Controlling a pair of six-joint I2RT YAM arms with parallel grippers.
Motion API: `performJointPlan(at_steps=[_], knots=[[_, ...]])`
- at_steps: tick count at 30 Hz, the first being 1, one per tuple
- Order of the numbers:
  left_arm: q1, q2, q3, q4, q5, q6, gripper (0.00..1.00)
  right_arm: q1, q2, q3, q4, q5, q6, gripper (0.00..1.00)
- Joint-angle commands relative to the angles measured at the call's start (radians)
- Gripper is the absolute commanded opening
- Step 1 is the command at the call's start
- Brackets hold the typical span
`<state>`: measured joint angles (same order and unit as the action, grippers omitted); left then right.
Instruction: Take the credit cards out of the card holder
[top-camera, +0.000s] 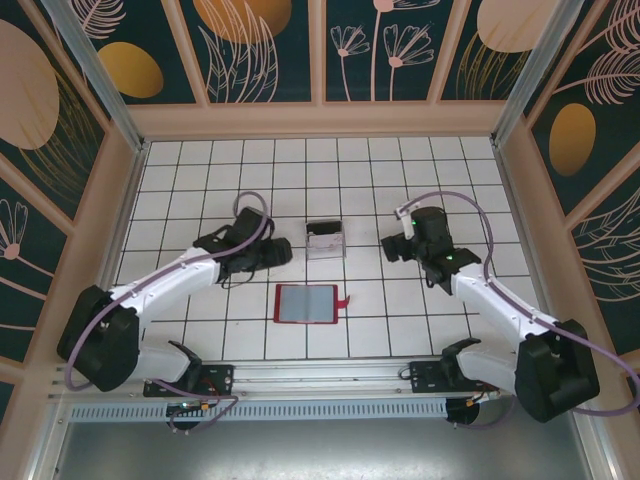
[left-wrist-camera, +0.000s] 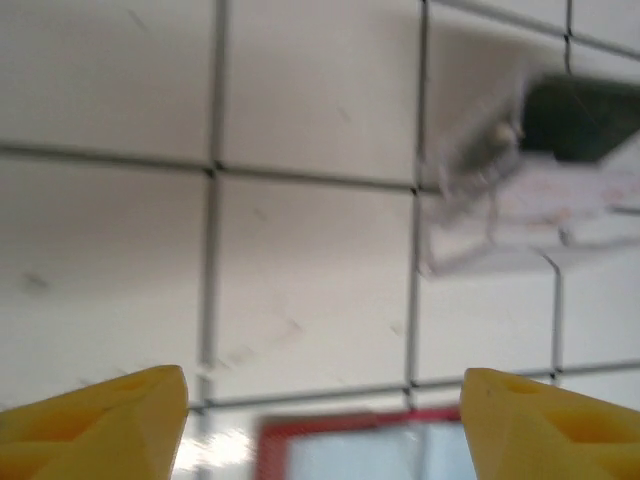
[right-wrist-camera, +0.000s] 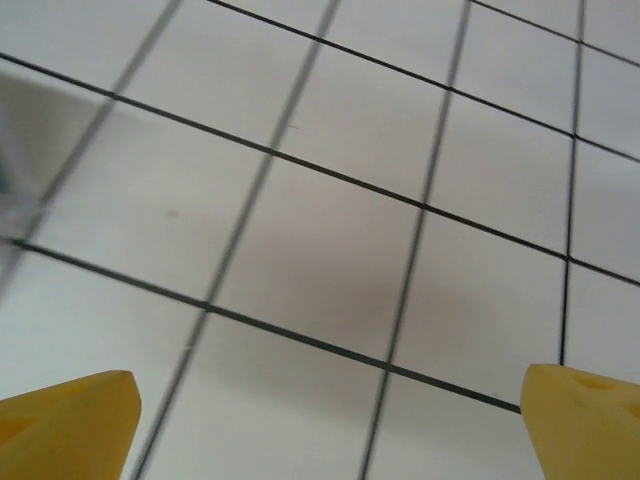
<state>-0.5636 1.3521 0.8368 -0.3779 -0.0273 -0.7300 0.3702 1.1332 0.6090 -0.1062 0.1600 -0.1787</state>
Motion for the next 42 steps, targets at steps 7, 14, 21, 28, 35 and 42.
performJointPlan(at_steps=[7,14,21,28,35,42], knots=[[0.230,-0.008,-0.083,0.205,-0.455,0.216,0.98,-0.232,0.071,-0.188,0.578,-0.005,0.130,0.99],[0.453,-0.001,-0.234,0.544,-0.589,0.357,0.98,-0.323,0.230,-0.313,1.017,0.001,0.149,0.99],[0.517,-0.008,-0.518,1.234,-0.456,0.542,0.99,-0.409,0.369,-0.363,1.308,-0.097,0.232,0.99],[0.571,0.096,-0.535,1.473,-0.274,0.563,0.99,-0.402,0.402,-0.385,1.367,-0.126,0.209,0.99],[0.571,0.161,-0.619,1.666,-0.117,0.626,0.98,-0.401,0.403,-0.384,1.367,-0.123,0.209,0.99],[0.566,0.170,-0.604,1.655,-0.124,0.633,0.98,-0.403,0.407,-0.369,1.341,-0.182,0.190,0.99]])
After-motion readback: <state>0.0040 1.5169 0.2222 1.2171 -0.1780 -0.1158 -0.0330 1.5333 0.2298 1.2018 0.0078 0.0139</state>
